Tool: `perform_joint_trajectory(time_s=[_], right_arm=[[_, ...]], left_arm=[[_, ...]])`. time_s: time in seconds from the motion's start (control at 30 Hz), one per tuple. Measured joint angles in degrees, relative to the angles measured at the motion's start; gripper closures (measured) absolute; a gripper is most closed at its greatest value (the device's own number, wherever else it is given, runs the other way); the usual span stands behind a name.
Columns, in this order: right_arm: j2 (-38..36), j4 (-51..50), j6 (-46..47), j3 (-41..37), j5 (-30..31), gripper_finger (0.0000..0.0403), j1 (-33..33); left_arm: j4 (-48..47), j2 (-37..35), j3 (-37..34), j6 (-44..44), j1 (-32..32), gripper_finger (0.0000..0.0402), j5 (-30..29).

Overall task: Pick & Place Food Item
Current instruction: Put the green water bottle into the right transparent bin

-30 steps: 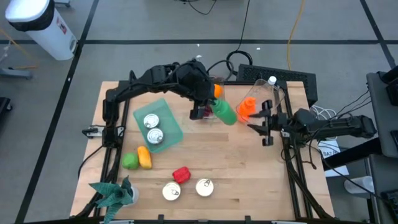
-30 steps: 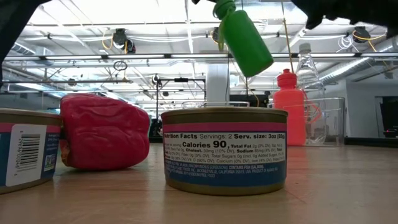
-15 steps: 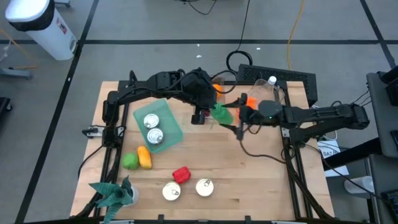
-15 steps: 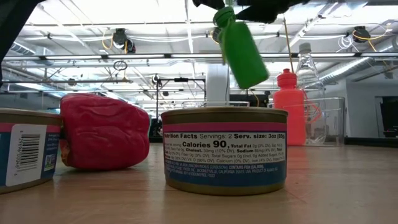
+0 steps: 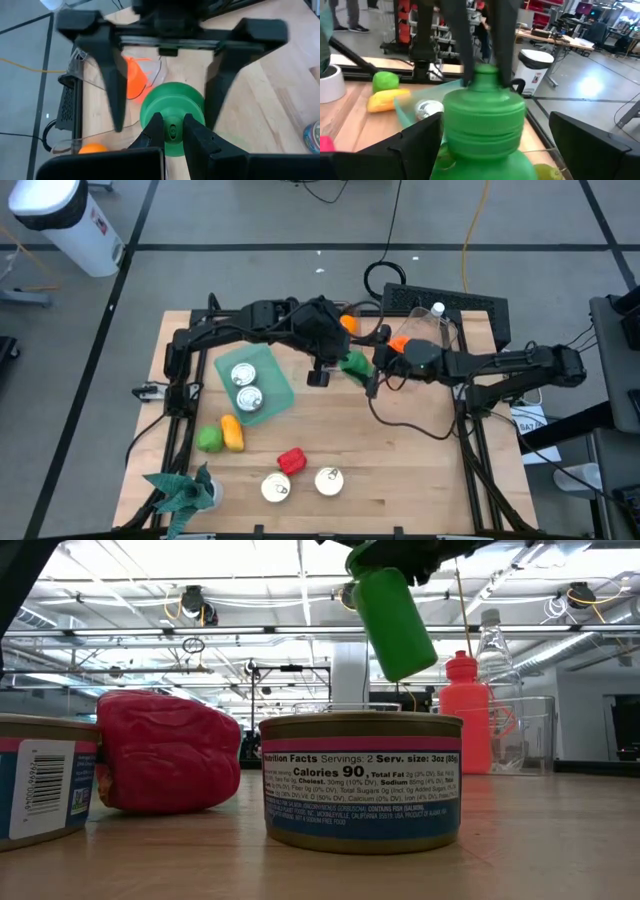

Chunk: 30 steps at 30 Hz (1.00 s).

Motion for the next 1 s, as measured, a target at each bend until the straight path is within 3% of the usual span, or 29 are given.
perform_joint_trajectory(time_s=[0.23,0.5,0.77,1.0], right_arm=[[0.79,0.51,1.43,0.00,-9.81,0.0110,-3.29],[1.93,1.58,-0.14,0.00,-10.62,0.0206,-3.76],[0.70,0.92,-1.04,-0.02,-10.51,0.0206,-3.77],[-4.05,-1.65,-1.00,-0.04,-10.11,0.0206,-3.81]], left_arm=[[0.91,0.00,0.00,0.01,-0.85,0.0376,0.01],[0.76,0.07,0.00,-0.16,-0.88,0.0376,-0.17],[1.19,0.04,0.09,-0.60,-0.90,0.0366,-0.33],[-3.07,-1.83,0.05,-0.83,-1.39,0.0270,-3.13]])
